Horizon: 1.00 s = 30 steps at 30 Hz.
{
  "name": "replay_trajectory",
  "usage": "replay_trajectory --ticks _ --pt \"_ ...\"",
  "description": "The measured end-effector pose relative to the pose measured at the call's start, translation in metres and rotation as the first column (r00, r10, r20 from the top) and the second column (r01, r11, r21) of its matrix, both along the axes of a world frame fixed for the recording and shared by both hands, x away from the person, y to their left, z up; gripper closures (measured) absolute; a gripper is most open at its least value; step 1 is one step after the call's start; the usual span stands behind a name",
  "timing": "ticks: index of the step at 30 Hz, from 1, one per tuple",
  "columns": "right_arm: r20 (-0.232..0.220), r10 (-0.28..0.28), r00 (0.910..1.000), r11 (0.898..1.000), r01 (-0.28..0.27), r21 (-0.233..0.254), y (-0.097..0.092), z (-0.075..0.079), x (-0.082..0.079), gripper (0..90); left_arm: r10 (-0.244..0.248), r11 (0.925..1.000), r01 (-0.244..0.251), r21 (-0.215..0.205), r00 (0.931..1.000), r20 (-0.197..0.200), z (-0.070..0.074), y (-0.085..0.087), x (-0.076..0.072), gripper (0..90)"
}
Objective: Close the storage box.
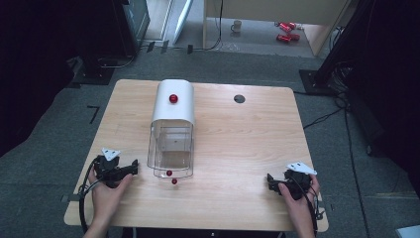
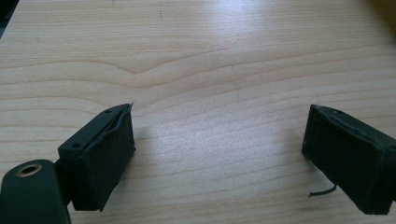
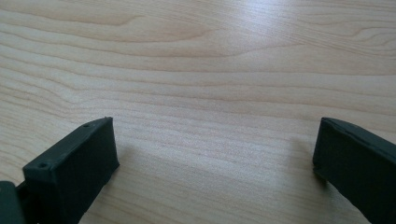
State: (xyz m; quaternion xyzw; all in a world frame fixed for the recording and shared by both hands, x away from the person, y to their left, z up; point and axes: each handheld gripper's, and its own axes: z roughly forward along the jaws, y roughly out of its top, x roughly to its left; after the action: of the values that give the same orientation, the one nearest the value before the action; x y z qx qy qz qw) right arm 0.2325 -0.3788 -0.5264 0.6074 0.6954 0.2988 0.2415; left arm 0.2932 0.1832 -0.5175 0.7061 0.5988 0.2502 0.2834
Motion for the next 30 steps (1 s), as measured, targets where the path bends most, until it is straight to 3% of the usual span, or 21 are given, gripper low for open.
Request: replay_trajectory --ticks 10,14,16,20,24,30 --pt "0.008 -0.017 0.9998 1.0 0.017 -0.005 0.002 0.0 -0.001 0.0 -0.006 0.9999 0.006 -0.009 0.9998 -0.019 0.003 0.002 -0.002 13.0" --pt "0.006 -0.031 0.9995 0.999 0.031 0.037 0.004 0.003 -0.003 0.0 -0.009 0.9996 0.009 -0.027 0.9998 -0.019 0.006 0.003 -0.003 13.8" --pt "0.016 -0.026 0.9995 0.998 0.025 0.059 0.006 0.007 -0.004 0.0 -0.015 0.9986 0.015 -0.051 0.9999 0.003 0.01 0.004 -0.004 13.8" --pt "0.035 -0.017 0.9992 0.997 0.015 0.073 0.009 0.015 -0.005 0.0 -0.02 0.9982 0.021 -0.056 0.9997 0.017 0.017 0.005 -0.005 13.8" --pt "0.079 -0.012 0.9968 0.995 0.004 0.096 0.016 0.029 -0.007 0.8 -0.042 0.995 0.048 -0.087 0.9962 0.076 0.038 0.005 -0.006 14.1" --pt "0.097 0.025 0.995 0.994 -0.035 0.103 0.029 0.04 -0.011 8.4 -0.095 0.9876 0.106 -0.116 0.9902 0.103 0.056 0.002 -0.003 14.6"
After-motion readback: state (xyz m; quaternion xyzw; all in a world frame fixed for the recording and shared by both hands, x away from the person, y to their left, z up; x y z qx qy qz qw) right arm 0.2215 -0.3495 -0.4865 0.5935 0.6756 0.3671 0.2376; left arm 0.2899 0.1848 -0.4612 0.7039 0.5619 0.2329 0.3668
